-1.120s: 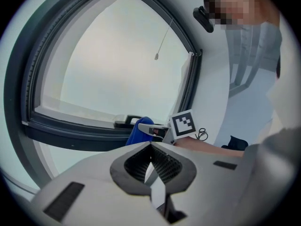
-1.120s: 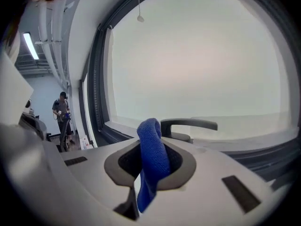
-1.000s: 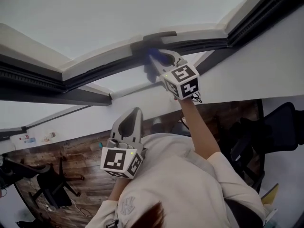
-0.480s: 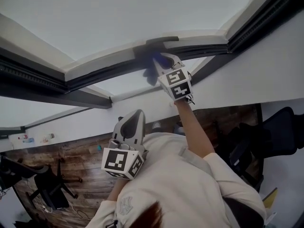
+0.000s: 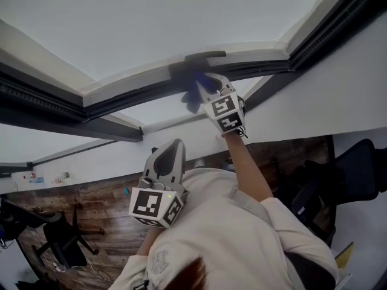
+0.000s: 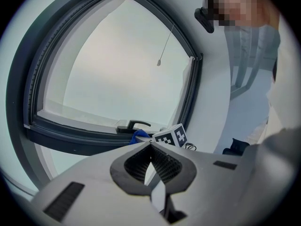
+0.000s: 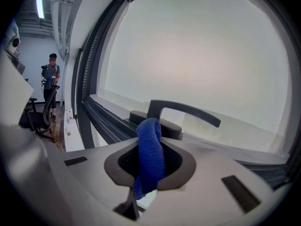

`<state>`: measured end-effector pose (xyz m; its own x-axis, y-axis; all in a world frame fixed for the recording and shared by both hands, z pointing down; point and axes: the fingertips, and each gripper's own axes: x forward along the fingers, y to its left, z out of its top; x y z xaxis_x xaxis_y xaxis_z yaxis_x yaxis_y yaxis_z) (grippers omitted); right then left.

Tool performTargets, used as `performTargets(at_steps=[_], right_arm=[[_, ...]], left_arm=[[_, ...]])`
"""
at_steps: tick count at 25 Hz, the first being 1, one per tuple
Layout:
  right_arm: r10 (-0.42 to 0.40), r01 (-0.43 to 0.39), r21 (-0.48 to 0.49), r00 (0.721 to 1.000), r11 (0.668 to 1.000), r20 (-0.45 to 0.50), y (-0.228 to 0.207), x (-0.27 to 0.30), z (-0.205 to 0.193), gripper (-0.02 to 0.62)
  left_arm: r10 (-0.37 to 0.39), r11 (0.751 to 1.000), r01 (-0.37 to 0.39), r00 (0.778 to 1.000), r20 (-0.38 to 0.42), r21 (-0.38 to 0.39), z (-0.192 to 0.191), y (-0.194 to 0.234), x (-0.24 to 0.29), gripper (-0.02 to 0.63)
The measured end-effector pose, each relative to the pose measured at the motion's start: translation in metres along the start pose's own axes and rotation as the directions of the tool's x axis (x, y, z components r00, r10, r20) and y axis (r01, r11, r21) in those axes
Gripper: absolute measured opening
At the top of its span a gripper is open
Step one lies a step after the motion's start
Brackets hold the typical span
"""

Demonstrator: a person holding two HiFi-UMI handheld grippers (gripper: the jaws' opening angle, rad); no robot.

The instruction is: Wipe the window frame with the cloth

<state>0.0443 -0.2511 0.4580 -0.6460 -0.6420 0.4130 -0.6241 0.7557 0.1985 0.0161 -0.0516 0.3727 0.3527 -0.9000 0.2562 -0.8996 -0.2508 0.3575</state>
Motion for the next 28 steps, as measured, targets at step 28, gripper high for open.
performTargets(at_steps=[28], right_arm=[[-0.083, 0.084, 0.102, 0.996, 0.991, -0.010, -0.052, -0.023, -0.022, 0.049]], left_arm=[[-0.026, 1.000, 0.027, 0.999, -0.029, 0.008, -0.004, -0.011, 0.017, 0.006]])
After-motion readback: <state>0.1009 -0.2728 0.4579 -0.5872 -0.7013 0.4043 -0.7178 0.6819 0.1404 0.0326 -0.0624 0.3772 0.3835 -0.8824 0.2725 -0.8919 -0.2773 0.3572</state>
